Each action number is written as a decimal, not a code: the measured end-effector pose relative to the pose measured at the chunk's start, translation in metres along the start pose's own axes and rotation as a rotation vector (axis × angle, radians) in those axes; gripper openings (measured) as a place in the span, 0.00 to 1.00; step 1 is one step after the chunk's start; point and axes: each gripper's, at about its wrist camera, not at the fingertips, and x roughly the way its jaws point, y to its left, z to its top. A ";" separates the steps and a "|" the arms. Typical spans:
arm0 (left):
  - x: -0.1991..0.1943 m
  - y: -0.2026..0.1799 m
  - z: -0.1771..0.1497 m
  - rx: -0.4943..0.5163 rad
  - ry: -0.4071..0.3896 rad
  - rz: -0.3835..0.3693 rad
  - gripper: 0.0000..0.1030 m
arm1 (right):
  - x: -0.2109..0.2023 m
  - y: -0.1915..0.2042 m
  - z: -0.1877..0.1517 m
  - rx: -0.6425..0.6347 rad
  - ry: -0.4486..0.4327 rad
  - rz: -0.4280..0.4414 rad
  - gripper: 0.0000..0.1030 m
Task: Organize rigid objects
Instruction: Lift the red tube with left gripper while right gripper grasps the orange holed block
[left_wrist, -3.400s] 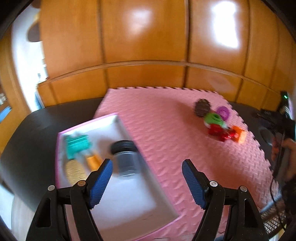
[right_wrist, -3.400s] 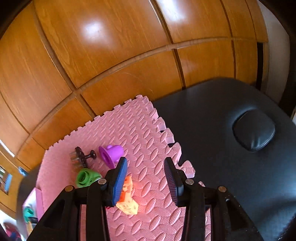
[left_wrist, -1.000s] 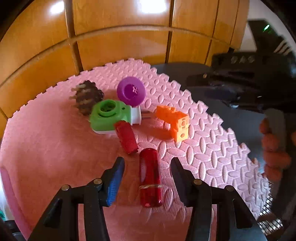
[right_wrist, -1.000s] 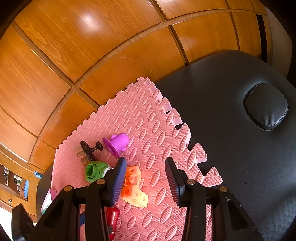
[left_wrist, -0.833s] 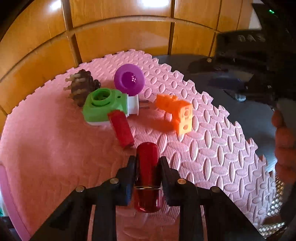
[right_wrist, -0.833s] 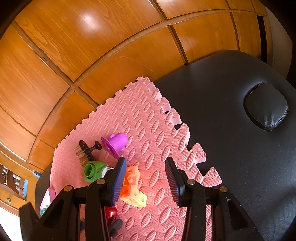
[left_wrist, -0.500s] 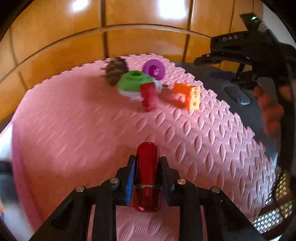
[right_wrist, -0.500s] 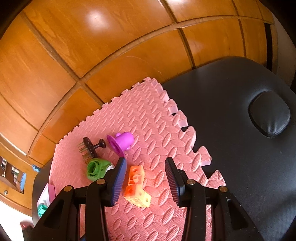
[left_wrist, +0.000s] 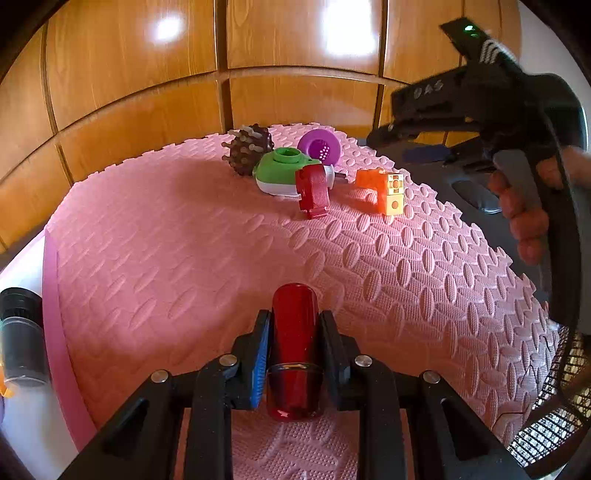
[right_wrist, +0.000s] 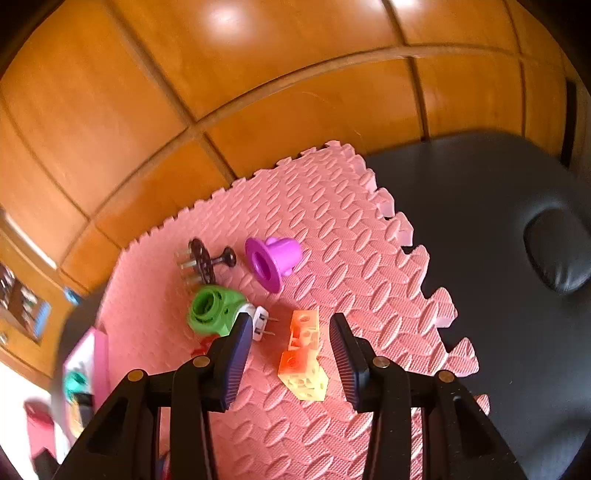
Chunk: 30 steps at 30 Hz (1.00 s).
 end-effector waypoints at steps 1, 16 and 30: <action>0.000 0.000 0.000 -0.003 -0.001 -0.002 0.25 | 0.003 0.004 -0.002 -0.027 0.012 -0.023 0.42; -0.002 0.004 0.000 -0.029 -0.008 -0.022 0.25 | 0.030 0.016 -0.012 -0.150 0.105 -0.131 0.42; -0.003 0.004 0.001 -0.032 -0.004 -0.016 0.25 | 0.043 0.024 -0.018 -0.260 0.133 -0.201 0.21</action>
